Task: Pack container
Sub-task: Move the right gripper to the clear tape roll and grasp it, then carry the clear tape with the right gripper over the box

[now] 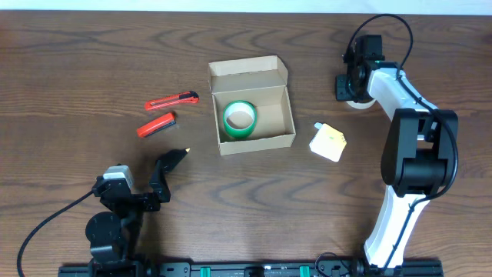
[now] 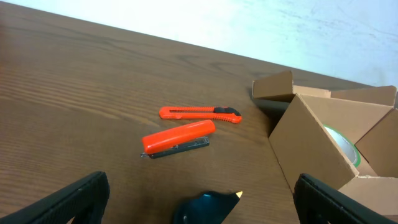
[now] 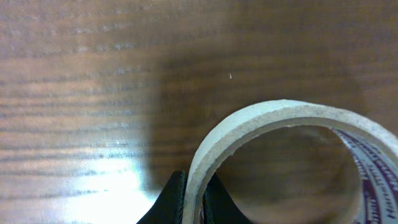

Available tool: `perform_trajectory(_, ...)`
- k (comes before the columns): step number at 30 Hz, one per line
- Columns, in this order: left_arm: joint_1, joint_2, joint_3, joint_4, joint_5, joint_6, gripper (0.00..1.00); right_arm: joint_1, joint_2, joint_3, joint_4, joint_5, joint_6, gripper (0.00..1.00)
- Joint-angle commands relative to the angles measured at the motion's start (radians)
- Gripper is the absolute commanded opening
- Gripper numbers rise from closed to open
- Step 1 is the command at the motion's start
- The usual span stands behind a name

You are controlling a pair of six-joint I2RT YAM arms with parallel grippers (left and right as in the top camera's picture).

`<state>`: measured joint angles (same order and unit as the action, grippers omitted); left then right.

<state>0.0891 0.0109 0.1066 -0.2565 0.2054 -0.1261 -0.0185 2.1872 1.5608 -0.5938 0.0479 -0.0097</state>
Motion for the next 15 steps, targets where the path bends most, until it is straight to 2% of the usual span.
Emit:
perform_trajectory(1,0.004,-0.006,-0.025,-0.004,-0.006,0.018,0.95,0.007,-0.038,0.063,-0.044,0.000,0.001,0.02)
perform_trajectory(8,0.004,-0.006,-0.026,-0.004,-0.006,0.018,0.95,0.054,-0.181,0.238,-0.188,-0.051,0.001,0.02)
perform_trajectory(15,0.004,-0.006,-0.026,-0.004,-0.006,0.018,0.95,0.227,-0.317,0.268,-0.244,-0.120,0.005,0.01)
